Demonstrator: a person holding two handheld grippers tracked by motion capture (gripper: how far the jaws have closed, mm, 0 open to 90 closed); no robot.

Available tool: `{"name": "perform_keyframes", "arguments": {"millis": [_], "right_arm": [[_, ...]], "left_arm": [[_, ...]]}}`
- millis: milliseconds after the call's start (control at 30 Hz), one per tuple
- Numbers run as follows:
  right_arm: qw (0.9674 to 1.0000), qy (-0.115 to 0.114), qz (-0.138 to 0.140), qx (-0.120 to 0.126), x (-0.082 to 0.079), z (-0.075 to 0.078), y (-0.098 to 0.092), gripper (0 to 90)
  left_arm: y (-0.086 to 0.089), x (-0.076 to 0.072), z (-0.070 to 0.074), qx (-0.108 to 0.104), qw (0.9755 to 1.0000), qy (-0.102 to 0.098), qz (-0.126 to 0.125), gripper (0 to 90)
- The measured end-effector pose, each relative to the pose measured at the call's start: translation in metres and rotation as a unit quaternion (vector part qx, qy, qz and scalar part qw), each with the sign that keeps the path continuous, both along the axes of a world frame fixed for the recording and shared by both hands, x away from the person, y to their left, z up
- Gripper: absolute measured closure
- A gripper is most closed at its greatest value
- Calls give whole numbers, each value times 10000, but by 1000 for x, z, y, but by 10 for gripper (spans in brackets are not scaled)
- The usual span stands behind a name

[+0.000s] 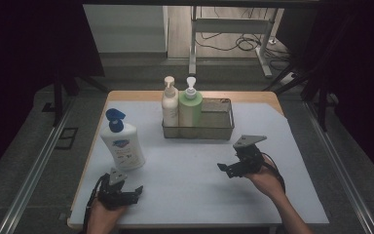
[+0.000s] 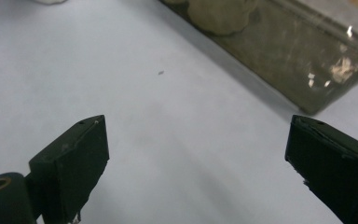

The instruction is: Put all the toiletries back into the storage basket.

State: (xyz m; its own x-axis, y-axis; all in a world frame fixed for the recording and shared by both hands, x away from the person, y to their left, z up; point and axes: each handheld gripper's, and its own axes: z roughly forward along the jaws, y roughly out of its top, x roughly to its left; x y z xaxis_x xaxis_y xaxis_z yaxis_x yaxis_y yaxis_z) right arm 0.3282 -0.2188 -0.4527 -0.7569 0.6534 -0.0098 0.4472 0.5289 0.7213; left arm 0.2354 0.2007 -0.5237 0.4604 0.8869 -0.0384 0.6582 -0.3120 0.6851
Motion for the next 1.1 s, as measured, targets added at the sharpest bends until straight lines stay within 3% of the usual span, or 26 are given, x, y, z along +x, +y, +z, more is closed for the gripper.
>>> {"name": "perform_keyframes", "arguments": {"millis": [300, 500, 867, 1100], "right_arm": [[9998, 141, -63, 156, -20, -23, -17, 43], [9996, 182, -186, 115, -30, -37, -26, 42], [9991, 276, -333, 4, -36, -64, -37, 43], [9991, 231, -356, 47, -36, -68, -38, 37]], "left_arm": [[0, 0, 0, 1, 10000, -2, 2, 140], [0, 0, 1, 17, 10000, -2, -7, 143], [0, 0, 1, 19, 10000, -25, -23, 157], [2, -1, 2, 31, 10000, -50, -69, 182]]}}
